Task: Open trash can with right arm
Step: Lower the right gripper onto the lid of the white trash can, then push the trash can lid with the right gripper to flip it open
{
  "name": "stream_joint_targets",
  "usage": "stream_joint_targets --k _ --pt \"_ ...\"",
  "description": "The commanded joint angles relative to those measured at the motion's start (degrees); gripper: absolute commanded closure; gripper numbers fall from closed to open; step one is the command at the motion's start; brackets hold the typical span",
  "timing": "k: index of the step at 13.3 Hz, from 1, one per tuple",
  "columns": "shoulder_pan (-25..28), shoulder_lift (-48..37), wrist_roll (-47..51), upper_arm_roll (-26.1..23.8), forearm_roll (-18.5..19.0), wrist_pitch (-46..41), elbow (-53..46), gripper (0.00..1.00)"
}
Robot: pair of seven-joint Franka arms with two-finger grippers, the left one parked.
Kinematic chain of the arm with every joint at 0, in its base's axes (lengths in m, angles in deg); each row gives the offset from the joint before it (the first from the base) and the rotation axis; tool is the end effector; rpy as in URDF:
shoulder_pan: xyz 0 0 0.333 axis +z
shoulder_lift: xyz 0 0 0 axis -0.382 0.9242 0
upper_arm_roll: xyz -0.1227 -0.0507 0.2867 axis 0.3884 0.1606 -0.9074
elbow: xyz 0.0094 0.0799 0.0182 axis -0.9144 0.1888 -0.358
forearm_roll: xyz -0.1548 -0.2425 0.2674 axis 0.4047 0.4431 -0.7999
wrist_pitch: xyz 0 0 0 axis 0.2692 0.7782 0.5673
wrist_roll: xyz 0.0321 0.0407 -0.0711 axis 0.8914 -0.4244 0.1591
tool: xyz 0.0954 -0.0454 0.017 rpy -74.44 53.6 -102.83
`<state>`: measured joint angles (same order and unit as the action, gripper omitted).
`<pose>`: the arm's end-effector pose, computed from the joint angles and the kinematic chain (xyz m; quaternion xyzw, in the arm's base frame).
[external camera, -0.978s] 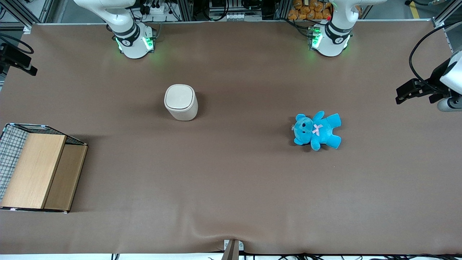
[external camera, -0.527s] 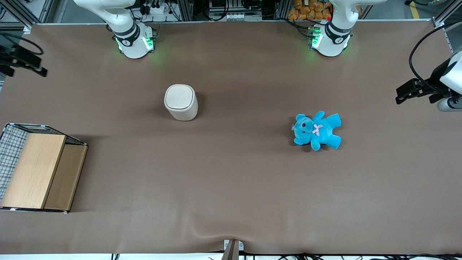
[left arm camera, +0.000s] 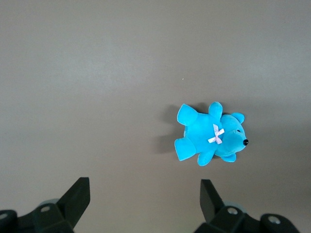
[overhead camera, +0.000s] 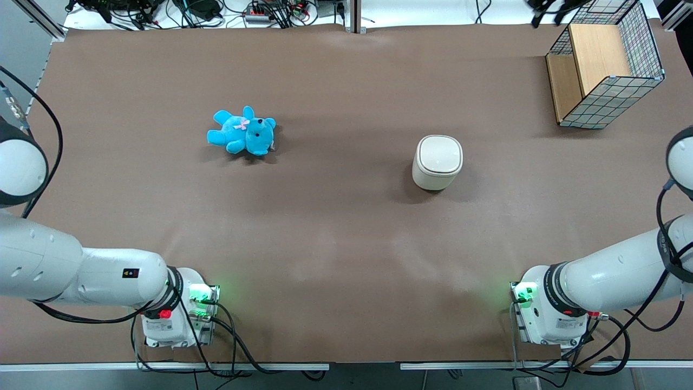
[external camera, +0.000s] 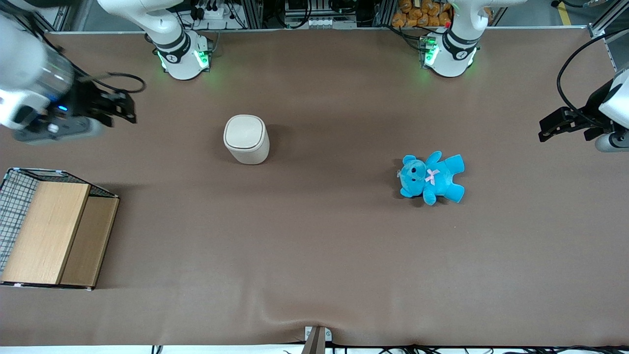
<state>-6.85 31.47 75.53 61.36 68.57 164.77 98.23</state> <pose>0.5502 0.1340 0.6166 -0.9932 -0.0702 0.0912 0.0164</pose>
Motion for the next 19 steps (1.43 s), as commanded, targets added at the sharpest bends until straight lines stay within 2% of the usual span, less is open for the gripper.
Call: stream_joint_targets --k 1,5,11,13,17,19 --pt "5.20 2.43 4.24 0.56 -0.13 0.67 1.43 1.00" --pt "9.87 2.70 10.39 0.56 -0.12 7.16 10.30 1.00" --pt "10.84 2.61 12.85 0.47 -1.97 18.15 23.57 1.00" --pt "13.21 2.43 15.05 0.47 -2.41 22.88 29.36 1.00" --pt "16.46 2.43 17.96 0.47 -6.00 27.29 36.67 1.00" --pt "18.22 2.61 19.70 0.47 -6.63 30.89 40.10 1.00"
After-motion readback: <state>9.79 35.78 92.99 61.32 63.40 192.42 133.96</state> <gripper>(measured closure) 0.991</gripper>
